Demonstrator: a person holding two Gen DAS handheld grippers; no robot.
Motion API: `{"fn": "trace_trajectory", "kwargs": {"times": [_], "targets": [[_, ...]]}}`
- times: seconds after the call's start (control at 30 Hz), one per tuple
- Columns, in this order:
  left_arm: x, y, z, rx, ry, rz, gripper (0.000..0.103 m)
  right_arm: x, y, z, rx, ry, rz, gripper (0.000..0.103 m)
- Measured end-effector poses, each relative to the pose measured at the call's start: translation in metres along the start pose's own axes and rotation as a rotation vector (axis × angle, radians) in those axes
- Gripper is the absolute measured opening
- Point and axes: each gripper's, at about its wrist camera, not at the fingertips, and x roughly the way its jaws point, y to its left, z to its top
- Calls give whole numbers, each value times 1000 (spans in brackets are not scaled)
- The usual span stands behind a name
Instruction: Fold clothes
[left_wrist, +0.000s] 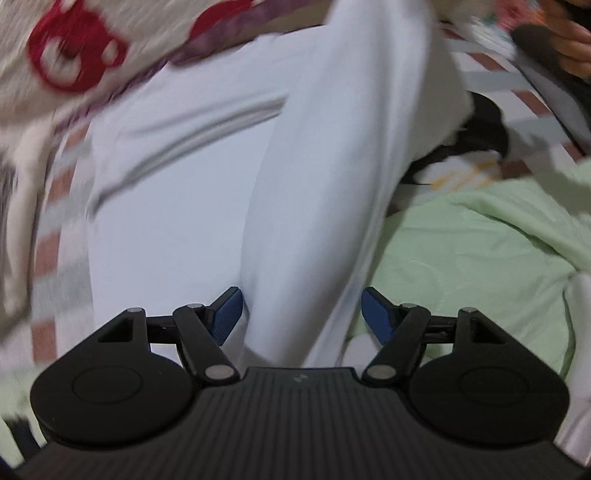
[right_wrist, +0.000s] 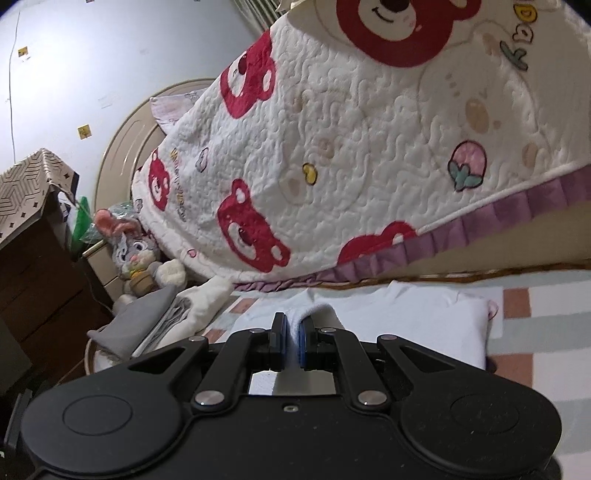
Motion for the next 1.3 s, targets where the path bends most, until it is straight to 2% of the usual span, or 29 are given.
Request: {"fn": "trace_trajectory", "kwargs": {"times": [0.13,0.17,0.2,0.27,0.4,0.47,0.63,0.7,0.8,0.87,1.03,1.1,1.3], "targets": [[3,14,-14,-46,12,66,71,-5,-6,7,-10,-19,-28,9],[3,16,-14,-50,9,86,66,-6,-7,9,-13,-25,-35,9],[3,19,-13,-55,6,105,41,-7,-9,10,-19,-29,-33,9],[0,23,-8,-63,-14,156,10,-9,-10,9,-32,-38,-37,9],[-22,31,12,-59,-118,296,9,-14,-13,8,-58,-49,-64,9],[-34,41,18,-85,-169,327,9,-16,-17,11,-58,-42,-74,9],[-39,61,20,-114,-219,318,15,-18,-24,17,-38,-17,-96,8],[-33,67,20,-110,-223,321,22,-15,-24,16,-45,-3,-109,8],[-22,77,9,-173,-231,286,25,-10,-23,13,-46,7,-126,8],[-13,86,-1,-210,-210,280,25,-10,-22,9,-45,9,-139,8],[-1,102,-16,-266,-172,254,20,-4,-22,8,-56,32,-160,8],[-4,102,-12,-246,-190,244,8,1,-21,12,-62,37,-160,8],[0,111,11,-215,-234,256,8,22,-24,29,-59,44,-180,8]]}}
